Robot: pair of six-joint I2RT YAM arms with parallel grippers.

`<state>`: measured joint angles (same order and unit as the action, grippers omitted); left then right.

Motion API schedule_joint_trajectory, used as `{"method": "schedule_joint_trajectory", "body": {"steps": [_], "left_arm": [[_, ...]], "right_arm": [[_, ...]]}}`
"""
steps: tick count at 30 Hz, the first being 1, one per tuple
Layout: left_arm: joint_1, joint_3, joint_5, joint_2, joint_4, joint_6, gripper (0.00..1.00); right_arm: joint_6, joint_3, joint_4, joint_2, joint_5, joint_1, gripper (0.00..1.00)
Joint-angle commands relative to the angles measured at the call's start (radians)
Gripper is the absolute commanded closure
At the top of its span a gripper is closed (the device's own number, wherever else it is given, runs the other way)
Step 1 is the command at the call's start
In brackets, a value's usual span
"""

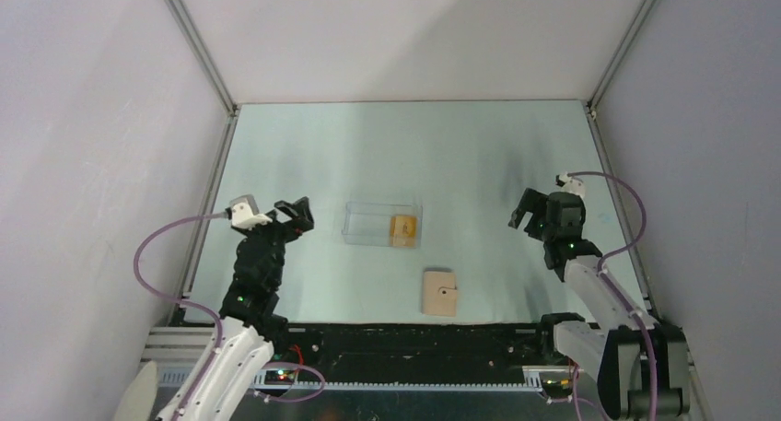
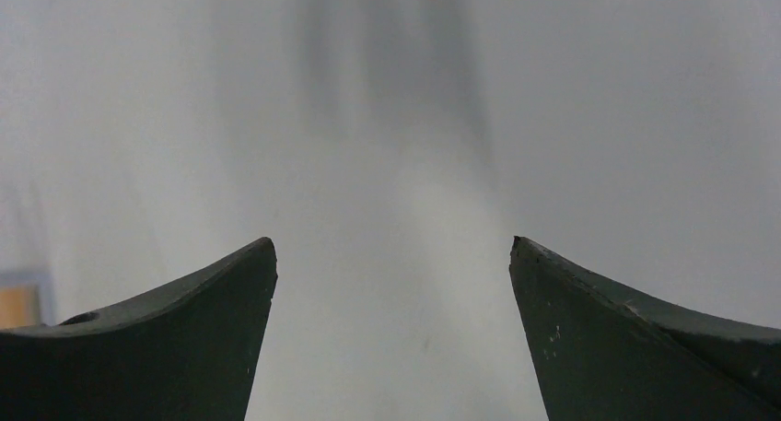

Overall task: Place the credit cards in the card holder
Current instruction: Reset both arms

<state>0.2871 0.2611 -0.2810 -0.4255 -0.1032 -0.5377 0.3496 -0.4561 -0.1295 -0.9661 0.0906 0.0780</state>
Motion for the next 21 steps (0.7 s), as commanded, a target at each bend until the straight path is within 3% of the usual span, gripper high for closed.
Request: {"method": "schedule_joint_trajectory", "body": {"steps": [1, 4, 7, 11, 14, 15, 21], "left_arm": [[-0.07, -0.074, -0.31, -0.034, -0.128, 0.269, 0.02], [-0.166, -0.083, -0.241, -0.251, -0.352, 0.36, 0.02], [-0.231, -0.014, -0.185, -0.534, -0.413, 0.324, 0.02], [-0.241, 0.111, -0.222, -0.724, -0.422, 0.327, 0.02], [-0.266, 0.199, -0.195, -0.808, -0.383, 0.36, 0.02], [-0.272, 0.199, -0.192, -0.809, -0.38, 0.366, 0.02], [-0.396, 0.153, -0.115, -0.789, -0.45, 0.33, 0.03]], "right_arm": [[-0.118, 0.047, 0.372, -0.077, 0.165, -0.027, 0.0], [-0.143, 0.169, 0.634, -0.104, 0.176, -0.047, 0.0], [-0.19, 0.204, 0.787, -0.149, 0.136, -0.05, 0.0], [-0.223, 0.172, 0.897, -0.265, 0.11, -0.069, 0.0], [-0.252, 0.256, 1.214, -0.391, 0.0, -0.117, 0.0], [-0.253, 0.241, 1.109, -0.375, 0.024, -0.105, 0.0], [-0.277, 0.219, 1.13, -0.392, 0.06, -0.082, 0.0]]}}
